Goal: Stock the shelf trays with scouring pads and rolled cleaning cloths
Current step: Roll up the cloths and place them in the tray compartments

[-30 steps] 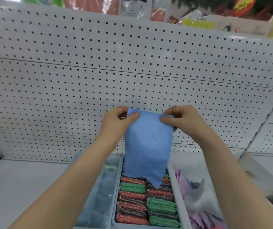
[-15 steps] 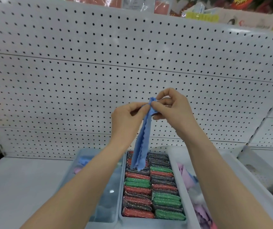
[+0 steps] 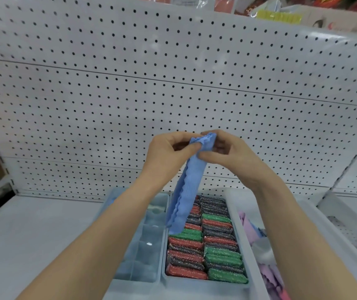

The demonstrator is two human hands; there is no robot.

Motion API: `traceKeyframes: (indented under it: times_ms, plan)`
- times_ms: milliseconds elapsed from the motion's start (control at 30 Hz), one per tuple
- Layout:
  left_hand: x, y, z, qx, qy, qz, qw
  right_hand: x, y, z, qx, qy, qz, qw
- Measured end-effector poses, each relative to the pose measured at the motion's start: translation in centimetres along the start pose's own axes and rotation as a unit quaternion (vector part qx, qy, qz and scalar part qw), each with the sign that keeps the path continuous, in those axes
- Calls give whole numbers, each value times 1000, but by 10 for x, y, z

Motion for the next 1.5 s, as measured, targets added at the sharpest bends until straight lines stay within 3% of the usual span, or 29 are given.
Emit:
traceKeyframes:
  times_ms: [133,267,400,467,567,633,733,800,933,1000,1100,1267,1400,1500]
  plan:
    - [10,-6,-14,51,-49,-33,997,-3,2,3,-52,-9,32,998]
    - [30,-9,-44,50,-126,-107,985,-4,-2,0,-59,-9,-2,998]
    - [38,-12,-57,43,-148,-71,985,-7,1,1,-100,5,24,995]
    - [39,-13,-60,71,-161,-39,984,-4,7,11,-117,56,37,991]
    - [41,-17,-66,106,-191,26,975,13,30,44,-78,161,-22,984]
    - [43,-19,-71,106,-211,48,971,27,45,63,-76,188,-38,978]
    - [48,-20,-82,79,-248,68,963,35,54,82,-111,195,4,975]
    - [51,-19,-87,81,-275,55,956,37,55,87,-127,195,22,972]
    - [58,-15,-94,81,-311,-40,946,40,50,96,-169,215,47,961]
    - [58,-15,-95,82,-306,-30,948,39,48,97,-199,222,44,954]
    - [52,-16,-84,87,-249,13,965,33,45,86,-215,139,64,965]
    - [38,-21,-63,113,-165,30,979,25,38,53,-65,-87,62,992]
    - [38,-21,-56,149,-166,30,974,24,39,39,30,-135,39,990]
    - [39,-21,-55,163,-188,28,968,23,43,40,21,-135,44,990]
Point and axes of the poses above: each hand's wrist, its own x-axis away from the middle knuckle, its own y-axis out of the palm, z = x × y, the point moved 3 cm from there along -x, towards the middle knuckle, and after that the axes turned 1 degree about x, right-handed, at the moved point
